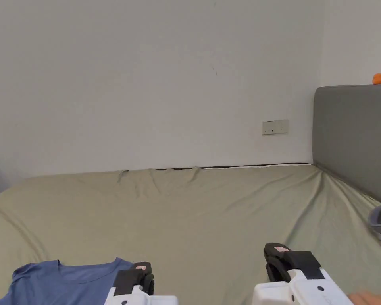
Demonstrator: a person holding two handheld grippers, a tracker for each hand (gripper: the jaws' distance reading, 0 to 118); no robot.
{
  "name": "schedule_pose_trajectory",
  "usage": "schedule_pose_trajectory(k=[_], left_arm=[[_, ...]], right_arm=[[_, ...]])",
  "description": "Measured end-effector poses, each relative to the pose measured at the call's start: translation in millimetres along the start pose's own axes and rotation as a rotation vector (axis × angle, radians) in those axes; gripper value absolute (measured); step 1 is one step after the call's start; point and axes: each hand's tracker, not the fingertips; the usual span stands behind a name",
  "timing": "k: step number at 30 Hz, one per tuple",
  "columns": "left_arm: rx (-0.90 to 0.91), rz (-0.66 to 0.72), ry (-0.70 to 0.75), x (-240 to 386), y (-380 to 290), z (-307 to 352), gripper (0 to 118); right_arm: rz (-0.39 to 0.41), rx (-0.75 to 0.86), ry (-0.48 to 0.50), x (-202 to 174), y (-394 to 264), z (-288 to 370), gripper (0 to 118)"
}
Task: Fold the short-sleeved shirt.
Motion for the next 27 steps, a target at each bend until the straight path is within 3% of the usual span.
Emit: schedule_pose_trajectory(k=[2,4,6,8,10,11,12,13,15,17,19,24,27], left_arm=[[-0.06,0.29,0.063,-36.5,7.0,-0.3,0],[0.004,0.666,0.112,-67.7,8.5,6.9,0],[0.132,0.951,0.061,-86.4,3.8,17.1,0],[0.201,1.215,0.116,-88.5,1.4,28.1,0],[0.26,1.477,0.15,-82.7,-4.6,37.8,0],[0.263,1.543,0.136,-78.1,-7.0,39.8,0],[0.247,1.583,0.125,-73.6,-8.5,41.3,0],[0.223,1.595,0.11,-68.4,-10.1,42.1,0],[0.21,1.568,0.077,-66.4,-14.6,41.3,0],[0.187,1.533,0.083,-67.8,-17.9,40.9,0],[0.158,1.459,0.114,-72.0,-20.3,41.8,0],[0.188,1.447,0.106,-78.3,-8.7,44.2,0],[0.217,1.407,0.127,-77.3,-7.1,46.4,0]], right_arm=[[-0.261,-0.023,-0.016,32.4,-2.5,-0.5,3],[-0.634,-0.024,-0.071,65.4,-14.0,2.0,3],[-0.94,0.02,-0.132,84.0,-27.0,11.5,3],[-1.177,0.06,-0.202,88.6,-38.6,21.3,3],[-1.346,0.079,-0.266,79.5,-45.0,33.1,3],[-1.36,0.069,-0.309,73.8,-45.0,37.7,3],[-1.246,0.075,-0.325,65.8,-39.7,40.0,3],[-1.276,0.061,-0.319,61.2,-40.3,42.1,3],[-1.244,0.025,-0.288,59.1,-43.3,43.0,3],[-1.26,0.014,-0.263,58.7,-48.4,41.8,3],[-1.299,0.002,-0.28,59.5,-52.6,44.4,3],[-1.351,-0.006,-0.286,63.3,-58.5,43.4,3],[-1.329,-0.014,-0.283,62.2,-57.7,44.9,3]])
